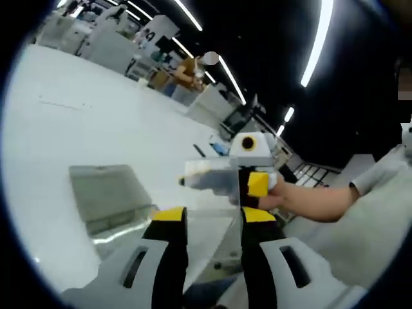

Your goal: Insert the divider into the dual guide fixture by aligning both edges with the guide slots and pushing it downward to the bottom, including one-sided entry, uneven engagement, binding, and posture correction.

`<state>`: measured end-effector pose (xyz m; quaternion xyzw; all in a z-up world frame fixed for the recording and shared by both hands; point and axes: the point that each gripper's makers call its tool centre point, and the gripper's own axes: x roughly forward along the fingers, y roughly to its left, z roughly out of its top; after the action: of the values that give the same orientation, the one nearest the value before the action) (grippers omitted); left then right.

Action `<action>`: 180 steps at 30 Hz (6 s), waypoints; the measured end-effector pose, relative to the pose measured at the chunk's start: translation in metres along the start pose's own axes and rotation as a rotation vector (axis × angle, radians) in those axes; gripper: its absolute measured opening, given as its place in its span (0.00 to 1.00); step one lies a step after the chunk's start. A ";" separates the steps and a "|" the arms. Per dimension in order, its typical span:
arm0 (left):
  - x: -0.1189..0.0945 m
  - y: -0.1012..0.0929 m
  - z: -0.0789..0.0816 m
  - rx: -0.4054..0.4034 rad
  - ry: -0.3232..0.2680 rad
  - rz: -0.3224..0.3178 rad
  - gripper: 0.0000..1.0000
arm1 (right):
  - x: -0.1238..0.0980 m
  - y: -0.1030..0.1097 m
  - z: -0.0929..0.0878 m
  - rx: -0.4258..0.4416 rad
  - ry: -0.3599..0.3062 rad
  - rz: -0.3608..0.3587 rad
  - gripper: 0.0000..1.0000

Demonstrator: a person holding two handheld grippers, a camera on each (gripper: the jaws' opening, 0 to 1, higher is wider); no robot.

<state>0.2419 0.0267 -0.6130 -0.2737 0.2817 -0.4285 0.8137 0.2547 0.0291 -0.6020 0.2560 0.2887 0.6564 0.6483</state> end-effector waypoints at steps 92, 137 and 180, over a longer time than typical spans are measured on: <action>-0.002 -0.016 -0.001 -0.104 -0.022 -0.191 0.35 | 0.004 0.016 0.006 0.072 -0.040 0.068 0.30; 0.020 0.028 -0.025 0.286 0.166 0.439 0.19 | 0.006 -0.035 -0.017 0.111 -0.052 -0.245 0.30; 0.018 0.042 -0.026 0.341 0.207 0.548 0.03 | 0.009 -0.047 -0.019 0.080 -0.047 -0.407 0.30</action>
<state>0.2553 0.0264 -0.6640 -0.0028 0.3505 -0.2602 0.8997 0.2735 0.0366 -0.6490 0.2333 0.3450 0.4937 0.7634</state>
